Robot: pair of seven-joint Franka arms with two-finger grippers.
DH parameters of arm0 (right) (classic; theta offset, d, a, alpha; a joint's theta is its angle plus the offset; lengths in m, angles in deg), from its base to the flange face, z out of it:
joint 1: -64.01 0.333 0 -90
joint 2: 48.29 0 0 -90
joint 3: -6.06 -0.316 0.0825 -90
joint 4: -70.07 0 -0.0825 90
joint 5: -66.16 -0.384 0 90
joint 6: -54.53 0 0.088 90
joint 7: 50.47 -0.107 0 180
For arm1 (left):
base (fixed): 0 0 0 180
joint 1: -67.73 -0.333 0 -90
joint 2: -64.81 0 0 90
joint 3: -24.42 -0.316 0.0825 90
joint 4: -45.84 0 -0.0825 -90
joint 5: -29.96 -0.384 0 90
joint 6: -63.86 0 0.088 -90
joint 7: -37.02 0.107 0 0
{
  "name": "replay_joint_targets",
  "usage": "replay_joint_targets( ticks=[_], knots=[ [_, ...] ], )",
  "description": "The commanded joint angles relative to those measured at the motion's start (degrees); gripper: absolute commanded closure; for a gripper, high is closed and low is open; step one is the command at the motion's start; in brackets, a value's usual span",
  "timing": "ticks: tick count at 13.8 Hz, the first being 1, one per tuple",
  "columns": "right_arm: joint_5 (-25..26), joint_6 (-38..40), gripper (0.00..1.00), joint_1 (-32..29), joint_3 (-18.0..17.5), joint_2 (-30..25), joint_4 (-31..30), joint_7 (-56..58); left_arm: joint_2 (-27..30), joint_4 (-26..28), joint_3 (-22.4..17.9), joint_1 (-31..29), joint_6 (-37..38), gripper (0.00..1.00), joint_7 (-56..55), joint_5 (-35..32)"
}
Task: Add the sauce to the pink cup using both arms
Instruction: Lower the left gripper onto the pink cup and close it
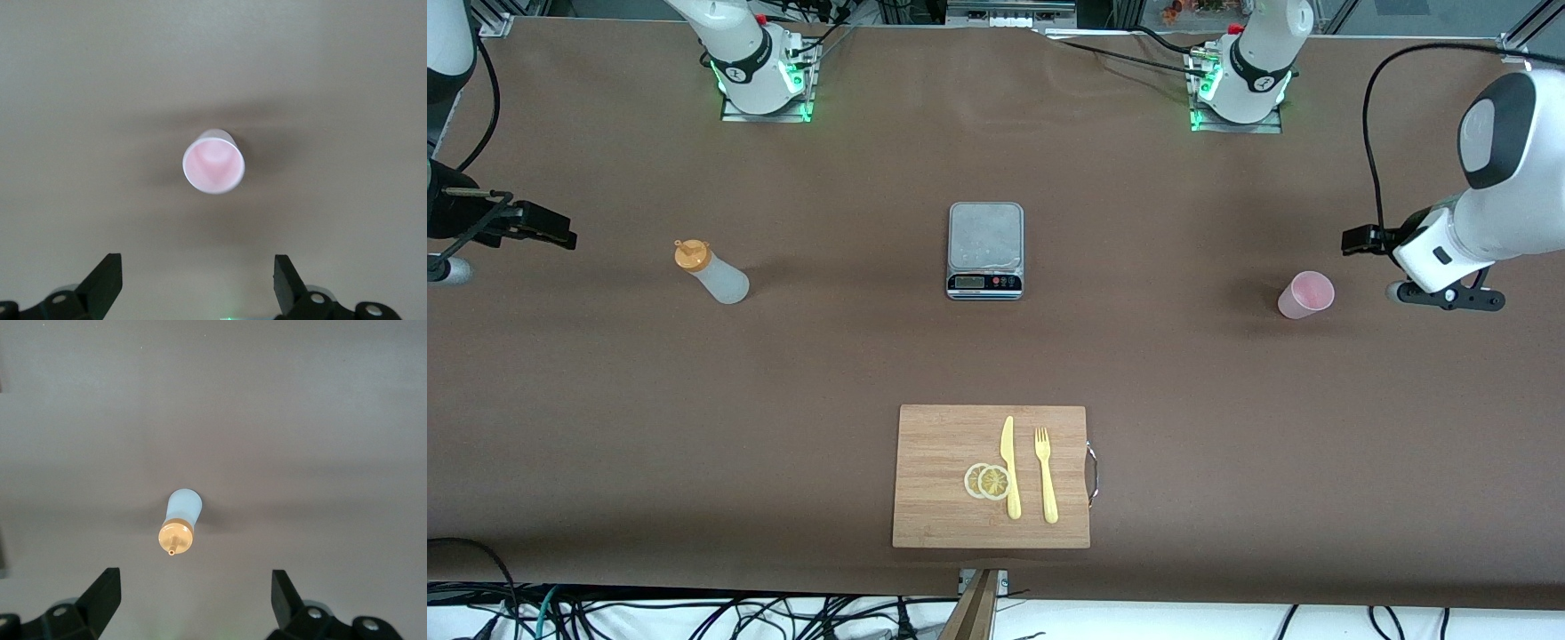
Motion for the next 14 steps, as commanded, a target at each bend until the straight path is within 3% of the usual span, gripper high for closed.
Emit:
replay_joint_targets(
  ticks=[1, 4, 10, 14],
  knots=[
    [0.33, 0.68, 0.00, 0.06, -0.11, 0.48, 1.45, -0.40, 2.69, 11.18, 0.55, -2.73, -12.60, 0.00, 4.39, -0.91],
    [0.24, 0.68, 0.00, 0.06, -0.11, 0.48, 1.36, -0.49, 2.35, 20.43, 0.55, -4.14, -27.47, 0.00, 4.40, -0.91],
    [-0.02, 0.59, 0.00, 0.06, -0.19, 0.48, 1.36, -0.67, -3.19, 21.85, 0.55, -4.84, -35.32, 0.02, 4.57, -0.91],
    [-0.20, 0.68, 0.00, 0.06, -0.19, 0.48, 1.36, -0.84, -5.82, 21.94, 0.55, -5.54, -37.87, 0.24, 4.66, -0.91]
  ],
)
